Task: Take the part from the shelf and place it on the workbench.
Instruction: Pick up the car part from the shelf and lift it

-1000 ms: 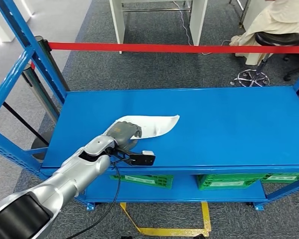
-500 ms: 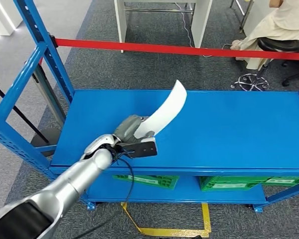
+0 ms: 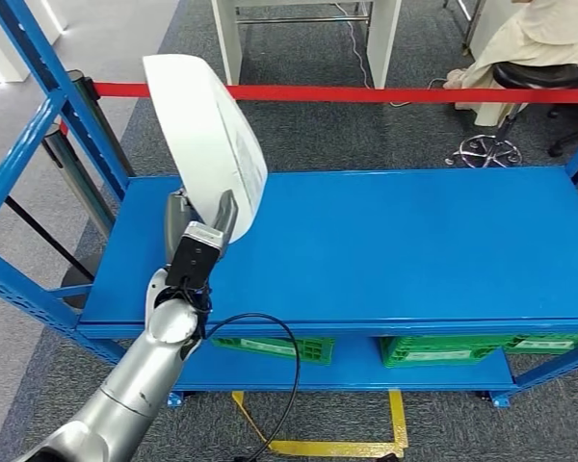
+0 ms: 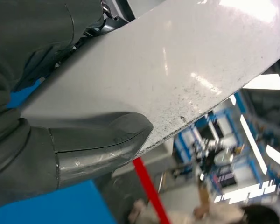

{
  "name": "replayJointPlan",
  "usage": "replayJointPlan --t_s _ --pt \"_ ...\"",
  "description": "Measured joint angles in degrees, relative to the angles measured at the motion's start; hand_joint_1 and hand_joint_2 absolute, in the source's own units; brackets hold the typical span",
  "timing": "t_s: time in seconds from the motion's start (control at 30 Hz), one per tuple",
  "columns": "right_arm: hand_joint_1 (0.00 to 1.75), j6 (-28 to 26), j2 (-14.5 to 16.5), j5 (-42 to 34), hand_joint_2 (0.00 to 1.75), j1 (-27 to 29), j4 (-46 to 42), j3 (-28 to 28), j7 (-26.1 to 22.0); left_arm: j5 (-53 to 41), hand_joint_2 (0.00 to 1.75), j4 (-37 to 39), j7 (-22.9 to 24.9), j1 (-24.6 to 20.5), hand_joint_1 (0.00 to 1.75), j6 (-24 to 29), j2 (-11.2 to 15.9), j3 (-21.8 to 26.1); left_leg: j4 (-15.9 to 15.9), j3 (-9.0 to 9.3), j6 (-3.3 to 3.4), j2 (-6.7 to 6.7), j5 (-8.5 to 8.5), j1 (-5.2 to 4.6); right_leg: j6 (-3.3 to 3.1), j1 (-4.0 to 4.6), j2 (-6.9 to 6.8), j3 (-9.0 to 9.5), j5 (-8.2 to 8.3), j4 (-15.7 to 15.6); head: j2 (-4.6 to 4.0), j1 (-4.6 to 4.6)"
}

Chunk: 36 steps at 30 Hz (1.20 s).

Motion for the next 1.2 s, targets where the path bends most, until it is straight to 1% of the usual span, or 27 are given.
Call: replayJointPlan --t_s 0.07,0.13,0.17,0.27,0.3,0.33,0.4,0.43,0.47,0.5,0.53,0.6,0.63,0.67,0.7,0.77,0.8,0.83,0.87,0.93,0.97,1.0,1.03,1.07,1.13,1.17,1.2 --pt "0.0 -0.2 0.1 0.0 0.0 0.0 0.0 -0.1 0.0 0.0 1.75 -1.7 -0.6 0.4 1.75 2.1 -0.2 0.5 -6.9 3.21 0.66 0.0 3.77 -0.11 0.02 0.09 0.04 0.09 -0.01 0.0 0.0 0.01" --pt "0.0 -0.3 0.3 0.0 0.0 -0.1 0.0 -0.1 0.0 -0.3 1.75 -3.1 -1.1 0.5 1.75 4.3 -0.4 0.9 -13.0 6.09 1.25 0.0 5.89 -0.38 0.27 0.29 0.04 -0.04 0.06 0.1 0.0 0.04" --pt "0.0 -0.4 0.4 0.0 0.0 -0.1 0.0 -0.2 0.0 -0.6 1.75 -3.6 -1.3 0.6 1.75 5.5 -0.5 1.1 -14.3 6.59 1.41 -0.03 6.03 -0.52 0.49 0.34 0.02 -0.17 0.16 0.1 0.0 0.07" --pt "0.0 -0.6 0.5 0.2 0.0 -0.1 0.0 -0.2 0.1 -1.1 1.75 -4.4 -1.9 0.7 1.75 9.2 -0.6 1.5 -15.1 6.61 1.97 -0.01 6.37 -0.46 1.37 0.29 -0.05 -0.52 0.0 0.1 0.0 0.09" --pt "0.0 -0.6 0.6 0.2 0.0 -0.1 0.0 -0.2 0.1 -1.0 1.75 -4.5 -2.1 0.7 1.75 9.9 -0.7 1.6 -15.4 6.57 2.3 0.05 6.66 -0.33 1.62 0.28 -0.06 -0.89 -0.98 0.8 0.0 0.13" --pt "0.0 -0.6 0.6 0.2 0.0 -0.1 0.0 -0.2 0.2 -1.0 1.75 -4.6 -2.3 0.7 1.75 10.4 -0.8 1.7 -15.6 6.47 2.63 0.13 6.96 -0.2 1.8 0.27 -0.06 -1.66 -2.69 2.7 0.0 0.2" --pt "0.0 -0.7 0.5 0.3 0.0 -0.1 0.0 -0.2 0.2 -0.9 1.75 -4.8 -2.5 0.8 1.75 10.9 -1.0 1.7 -15.7 5.96 3.05 0.21 7.39 -0.24 2.08 0.22 -0.07 -4.13 -7.09 9.6 0.0 0.27" --pt "0.0 -0.7 0.5 0.3 0.0 -0.1 0.0 -0.2 0.2 -0.8 1.75 -4.8 -2.7 0.9 1.75 11.1 -1.0 1.7 -15.7 5.63 3.14 0.23 7.64 -0.3 2.21 0.2 -0.07 -5.2 -8.64 12.9 0.0 0.25" --pt "0.0 -0.7 0.5 0.4 0.0 -0.1 0.0 -0.2 0.2 -0.7 1.75 -4.8 -3.0 1.0 1.75 11.3 -1.0 1.8 -15.7 5.28 3.16 0.25 7.9 -0.34 2.32 0.19 -0.07 -5.54 -9.18 14.8 0.0 0.24" --pt "0.0 -0.8 0.5 0.5 0.0 -0.1 0.0 -0.2 0.3 -0.6 1.75 -4.9 -3.3 1.2 1.75 11.4 -1.0 1.8 -15.6 4.94 3.1 0.25 8.18 -0.34 2.41 0.17 -0.09 -4.78 -8.61 14.5 0.0 0.25" --pt "0.0 -0.8 0.5 0.5 0.0 -0.1 0.0 -0.2 0.3 -0.6 1.75 -5.1 -3.7 1.3 1.75 11.5 -1.0 1.8 -15.6 4.63 2.97 0.25 8.46 -0.31 2.45 0.14 -0.11 -2.92 -7.24 11.9 0.0 0.25" --pt "0.0 -0.9 0.5 0.6 0.0 -0.2 0.0 -0.2 0.4 -1.1 1.75 -5.6 -4.3 1.5 1.75 11.6 -1.1 2.0 -15.5 4.03 2.53 0.22 9.0 -0.33 2.41 0.13 -0.11 2.45 -4.67 3.8 0.0 0.27" --pt "0.0 -0.9 0.5 0.6 0.0 -0.3 0.0 -0.2 0.4 -1.5 1.75 -5.9 -4.6 1.6 1.75 11.6 -1.3 2.3 -15.4 3.82 2.24 0.22 9.31 -0.38 2.26 0.19 -0.04 4.32 -4.03 0.9 0.0 0.21" --pt "0.0 -0.9 0.5 0.6 0.0 -0.4 0.0 -0.2 0.4 -1.9 1.75 -6.2 -4.8 1.6 1.75 11.6 -1.4 2.5 -15.3 3.66 1.94 0.21 9.63 -0.45 2.1 0.27 0.06 5.32 -3.86 -0.9 0.0 0.21" --pt "0.0 -1.0 0.5 0.6 0.0 -0.4 0.0 -0.2 0.4 -2.2 1.75 -6.4 -4.9 1.7 1.75 11.6 -1.6 2.8 -15.3 3.55 1.64 0.21 9.97 -0.49 1.89 0.39 0.17 5.5 -3.87 -1.3 0.01 0.16" --pt "0.0 -1.1 0.6 0.6 0.0 -0.2 0.0 -0.2 0.3 -2.7 1.75 -6.5 -5.0 2.0 1.75 11.6 -1.7 3.1 -15.2 3.32 1.05 0.18 10.21 -0.41 1.09 0.33 0.12 4.73 -3.25 -1.3 0.01 0.18" --pt "0.0 -1.1 0.6 0.6 0.0 -0.2 0.0 -0.2 0.2 -2.8 1.75 -6.6 -5.1 2.2 1.75 11.6 -1.7 3.3 -14.6 2.97 0.71 0.16 9.29 -0.35 0.55 0.25 0.01 4.37 -2.82 -1.3 0.01 0.09" --pt "0.0 -1.1 0.7 0.6 0.0 -0.2 0.0 -0.2 0.1 -3.0 1.75 -6.7 -5.2 2.3 1.75 11.6 -1.7 3.5 -12.8 2.36 0.36 0.15 7.33 -0.27 0.02 0.16 -0.12 3.87 -2.26 -1.4 0.0 0.02" --pt "0.0 -1.2 0.7 0.5 0.0 -0.2 0.0 -0.2 -0.1 -3.1 1.75 -6.8 -5.2 2.4 1.75 11.6 -1.7 3.7 -10.1 1.58 0.03 0.15 4.58 -0.16 -0.33 0.13 -0.23 3.51 -1.74 -1.4 0.0 -0.03" --pt "0.0 -1.2 0.7 0.5 0.0 -0.2 0.0 -0.3 -0.2 -3.2 1.75 -6.9 -5.3 2.7 1.75 11.6 -1.8 4.1 -2.8 0.26 -0.48 0.16 -0.42 0.0 -0.55 0.19 -0.35 2.3 -0.79 -1.3 0.0 -0.16" --pt "0.0 -1.3 0.7 0.5 0.0 -0.2 0.0 -0.3 -0.2 -3.3 1.75 -6.9 -5.4 2.9 1.75 11.6 -1.8 4.3 -0.3 0.22 -0.59 0.16 -1.42 0.04 -0.55 0.23 -0.4 1.69 -0.39 -1.2 0.0 -0.15" --pt "0.0 -1.3 0.7 0.5 0.0 -0.1 0.0 -0.3 -0.3 -3.4 1.75 -6.9 -5.4 3.1 1.75 11.6 -1.8 4.4 0.5 0.91 -0.59 0.16 -1.3 0.06 -0.53 0.26 -0.43 1.04 -0.01 -1.1 0.0 -0.16" --pt "0.0 -1.3 0.7 0.5 0.0 -0.1 0.0 -0.4 -0.3 -3.5 1.75 -6.9 -5.4 3.2 1.75 11.6 -1.9 4.5 -0.8 2.51 -0.48 0.16 -0.3 0.08 -0.46 0.3 -0.45 0.43 0.35 -0.9 0.0 -0.16" --pt "0.0 -1.3 0.7 0.5 0.0 -0.2 0.0 -0.4 -0.3 -3.5 1.75 -7.0 -5.4 3.3 1.75 11.6 -1.9 4.6 -3.9 4.89 -0.24 0.16 1.03 0.08 -0.38 0.33 -0.43 -0.08 0.67 -0.8 0.0 -0.17" --pt "0.0 -1.4 0.8 0.5 0.0 -0.2 0.0 -0.5 -0.3 -3.6 1.75 -7.2 -5.4 3.3 1.75 11.6 -2.1 4.7 -11.7 10.09 0.4 0.13 2.33 -0.08 0.01 0.49 -0.4 -0.79 1.28 -0.6 0.0 -0.13" --pt "0.0 -1.4 0.8 0.5 0.0 -0.2 0.0 -0.5 -0.3 -3.6 1.75 -7.3 -5.4 3.3 1.75 11.6 -2.2 4.8 -14.4 11.66 0.65 0.11 2.35 -0.21 0.31 0.54 -0.39 -1.0 1.63 -0.6 0.0 -0.11" --pt "0.0 -1.4 0.8 0.5 0.0 -0.2 0.0 -0.5 -0.3 -3.7 1.75 -7.4 -5.4 3.3 1.75 11.6 -2.2 4.8 -15.9 12.32 0.85 0.1 2.12 -0.36 0.69 0.54 -0.39 -1.22 2.04 -0.6 0.0 -0.11"
